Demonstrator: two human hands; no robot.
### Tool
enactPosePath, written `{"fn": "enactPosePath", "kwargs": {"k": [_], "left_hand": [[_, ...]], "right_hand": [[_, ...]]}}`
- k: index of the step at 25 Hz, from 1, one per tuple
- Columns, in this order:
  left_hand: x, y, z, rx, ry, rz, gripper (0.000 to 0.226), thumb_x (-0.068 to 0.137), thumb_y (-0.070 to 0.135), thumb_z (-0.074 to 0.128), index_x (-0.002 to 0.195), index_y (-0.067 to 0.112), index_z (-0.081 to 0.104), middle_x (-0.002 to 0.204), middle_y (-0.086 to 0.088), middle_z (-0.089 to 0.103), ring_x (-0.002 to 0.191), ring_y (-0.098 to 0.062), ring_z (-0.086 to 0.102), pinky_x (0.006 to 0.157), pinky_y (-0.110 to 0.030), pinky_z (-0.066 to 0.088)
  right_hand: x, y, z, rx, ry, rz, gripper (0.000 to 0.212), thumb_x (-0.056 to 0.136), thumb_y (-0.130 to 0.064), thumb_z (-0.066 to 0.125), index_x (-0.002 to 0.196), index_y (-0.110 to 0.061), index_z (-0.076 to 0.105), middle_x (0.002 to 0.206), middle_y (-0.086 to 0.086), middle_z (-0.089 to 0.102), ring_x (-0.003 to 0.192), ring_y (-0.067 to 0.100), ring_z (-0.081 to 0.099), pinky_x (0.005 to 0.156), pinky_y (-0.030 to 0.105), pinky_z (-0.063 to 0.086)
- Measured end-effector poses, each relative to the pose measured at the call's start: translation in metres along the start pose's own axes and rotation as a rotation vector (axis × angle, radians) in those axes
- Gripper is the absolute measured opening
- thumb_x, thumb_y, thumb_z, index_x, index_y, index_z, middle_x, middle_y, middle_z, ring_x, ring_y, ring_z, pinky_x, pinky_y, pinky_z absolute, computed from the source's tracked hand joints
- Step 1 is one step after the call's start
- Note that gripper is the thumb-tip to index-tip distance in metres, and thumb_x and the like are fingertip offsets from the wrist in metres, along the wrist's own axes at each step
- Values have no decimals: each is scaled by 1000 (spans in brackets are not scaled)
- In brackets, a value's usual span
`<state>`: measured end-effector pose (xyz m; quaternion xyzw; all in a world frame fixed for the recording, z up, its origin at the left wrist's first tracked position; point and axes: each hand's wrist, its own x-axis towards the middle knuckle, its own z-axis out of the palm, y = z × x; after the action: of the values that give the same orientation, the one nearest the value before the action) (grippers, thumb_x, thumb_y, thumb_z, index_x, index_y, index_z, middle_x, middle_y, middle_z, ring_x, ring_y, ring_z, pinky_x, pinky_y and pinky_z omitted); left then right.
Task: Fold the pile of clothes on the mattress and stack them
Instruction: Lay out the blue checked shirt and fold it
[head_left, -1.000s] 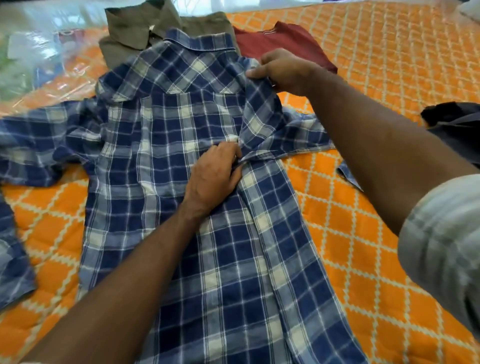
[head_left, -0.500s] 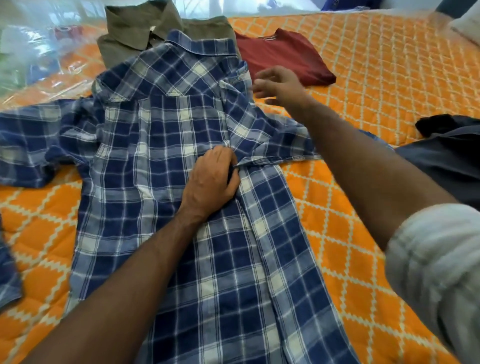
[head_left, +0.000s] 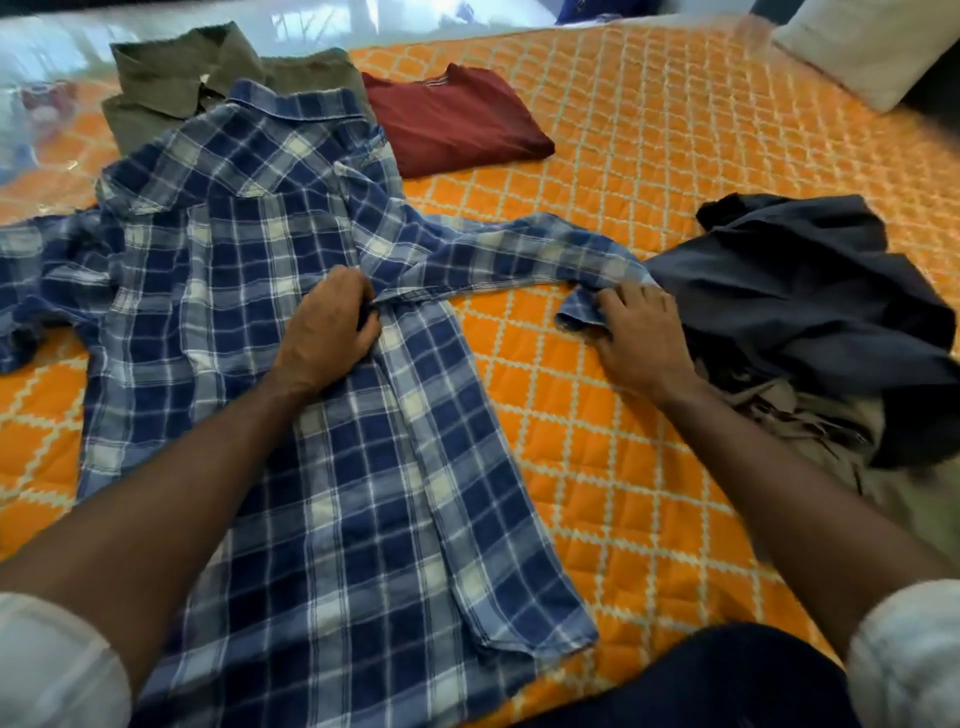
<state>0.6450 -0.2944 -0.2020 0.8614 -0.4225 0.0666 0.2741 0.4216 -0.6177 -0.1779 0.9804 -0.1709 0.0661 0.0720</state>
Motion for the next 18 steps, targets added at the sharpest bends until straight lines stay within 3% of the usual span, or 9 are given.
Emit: {"fn": "enactPosePath", "kwargs": {"k": [3, 6, 8, 10, 12, 15, 16, 18], "left_hand": [[14, 6, -8, 52, -103, -138, 18, 93, 20, 65, 94, 11, 50, 91, -9, 55, 77, -25, 53, 66, -42, 47], [28, 8, -17, -5, -124, -313, 16, 92, 21, 65, 89, 12, 53, 85, -7, 60, 75, -26, 57, 67, -41, 49], [31, 7, -21, -84, -92, -419, 12, 92, 17, 64, 91, 8, 56, 85, -10, 63, 78, -28, 59, 71, -41, 49], [26, 7, -22, -120, -63, -478, 9, 92, 14, 63, 93, 6, 58, 88, -12, 64, 80, -28, 60, 72, -39, 49], [20, 9, -24, -166, -25, -546, 8, 93, 10, 62, 98, 4, 60, 91, -11, 63, 83, -26, 59, 73, -36, 46], [12, 18, -32, -256, 22, -673, 12, 93, 5, 62, 105, 6, 59, 98, -9, 60, 91, -22, 56, 81, -35, 48], [11, 21, -35, -302, 26, -710, 14, 93, 5, 64, 104, 9, 57, 100, -9, 60, 92, -21, 57, 85, -37, 52], [8, 25, -37, -385, 32, -795, 17, 94, 12, 68, 103, 10, 53, 103, -12, 63, 92, -25, 63, 84, -42, 57]], "right_hand": [[9, 4, -24, 235, 17, 86, 15, 86, -2, 55, 99, -7, 62, 97, 18, 64, 88, 42, 60, 70, 41, 45], [-14, 18, -75, 920, -13, 268, 27, 92, 8, 44, 100, -5, 66, 87, 6, 68, 78, 28, 69, 62, 31, 52], [-49, 23, -112, 1253, -49, 256, 25, 90, 11, 42, 88, -2, 64, 72, 2, 65, 61, 16, 61, 56, 27, 48], [-90, 26, -131, 1365, -129, 177, 21, 78, 11, 45, 76, -1, 62, 64, 8, 57, 57, 16, 51, 55, 26, 38], [-125, 21, -133, 1460, -383, 93, 24, 71, 10, 51, 78, -5, 69, 71, 6, 66, 63, 16, 61, 57, 27, 47], [-150, 12, -125, 1323, -1013, -262, 31, 84, 4, 60, 114, 0, 68, 116, 14, 71, 108, 34, 67, 91, 42, 53], [-152, 10, -121, 1282, -1120, -299, 34, 89, 0, 63, 123, -3, 66, 124, 12, 68, 117, 34, 63, 97, 42, 50], [-142, 1, -110, 1268, -1026, -164, 28, 95, -5, 64, 123, -10, 66, 123, 5, 69, 117, 26, 64, 102, 39, 52]]}}
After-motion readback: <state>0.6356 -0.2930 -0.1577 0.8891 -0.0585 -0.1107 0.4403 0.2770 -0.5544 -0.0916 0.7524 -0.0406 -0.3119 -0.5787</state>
